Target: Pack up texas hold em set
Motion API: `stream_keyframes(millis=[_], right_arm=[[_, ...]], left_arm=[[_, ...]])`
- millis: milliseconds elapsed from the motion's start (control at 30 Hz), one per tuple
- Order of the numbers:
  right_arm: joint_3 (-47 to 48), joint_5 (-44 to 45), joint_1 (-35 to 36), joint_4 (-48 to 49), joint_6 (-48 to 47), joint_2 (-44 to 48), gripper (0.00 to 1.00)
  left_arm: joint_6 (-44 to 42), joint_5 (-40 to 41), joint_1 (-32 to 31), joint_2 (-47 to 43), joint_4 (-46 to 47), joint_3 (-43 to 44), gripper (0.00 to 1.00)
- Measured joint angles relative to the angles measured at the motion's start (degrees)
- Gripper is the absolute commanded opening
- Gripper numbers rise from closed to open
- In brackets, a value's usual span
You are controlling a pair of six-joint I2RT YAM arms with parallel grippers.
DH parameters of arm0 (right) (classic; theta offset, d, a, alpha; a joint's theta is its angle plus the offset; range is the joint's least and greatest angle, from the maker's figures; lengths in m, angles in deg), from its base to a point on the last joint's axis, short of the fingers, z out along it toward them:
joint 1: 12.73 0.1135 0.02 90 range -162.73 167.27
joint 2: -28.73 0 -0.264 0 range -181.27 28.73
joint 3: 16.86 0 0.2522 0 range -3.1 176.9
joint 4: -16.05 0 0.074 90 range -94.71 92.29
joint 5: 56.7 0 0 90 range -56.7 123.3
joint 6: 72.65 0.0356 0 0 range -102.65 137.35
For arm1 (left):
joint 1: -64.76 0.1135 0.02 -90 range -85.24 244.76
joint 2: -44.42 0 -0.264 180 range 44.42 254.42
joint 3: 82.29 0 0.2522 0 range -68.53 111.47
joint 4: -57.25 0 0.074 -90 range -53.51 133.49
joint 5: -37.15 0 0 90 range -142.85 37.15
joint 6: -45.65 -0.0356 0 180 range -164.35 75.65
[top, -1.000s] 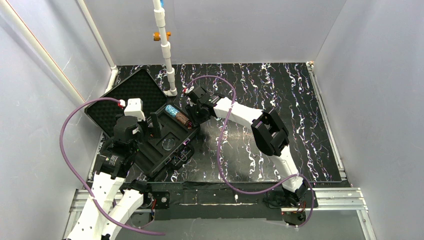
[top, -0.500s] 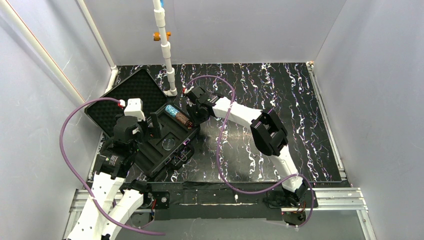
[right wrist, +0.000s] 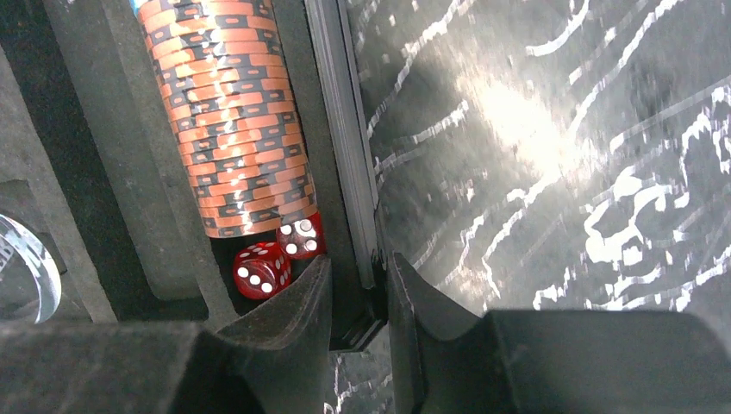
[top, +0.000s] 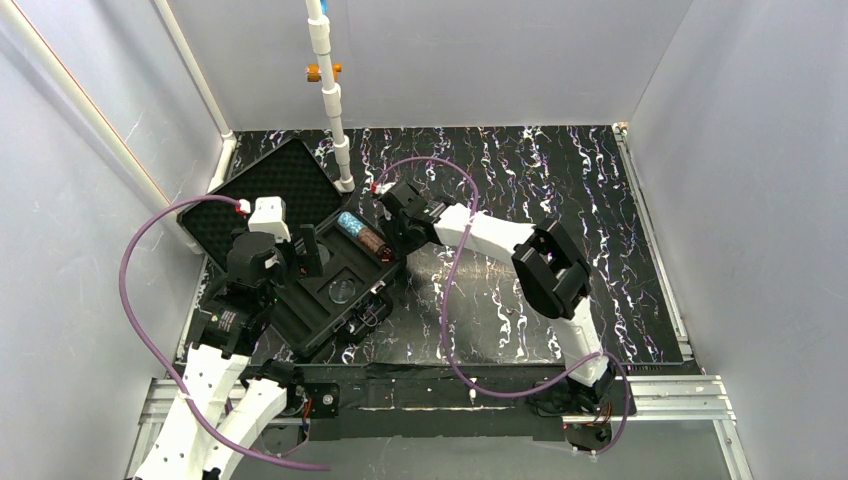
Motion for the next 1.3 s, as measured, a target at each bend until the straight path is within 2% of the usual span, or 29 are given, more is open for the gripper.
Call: stream_keyframes(millis=[300,767,1300], right_arm=[[-11.91,1.46,-0.24,0.81,0.24,8.48,0.01],[-21.73,3.41,-1.88,4.28,3.5,15.17,0.01],[-22.62,-0.66,-12.15,-0.02,-1.86,16.92,0.01]], left_arm=[[0.0,0.0,0.0,0.0,0.0,0.0,0.93],[0.02,-0.02,0.0,0.13,0.0,0.0,0.93],[0.07,-0.09,0.0,1.42,0.0,0.0,0.93]])
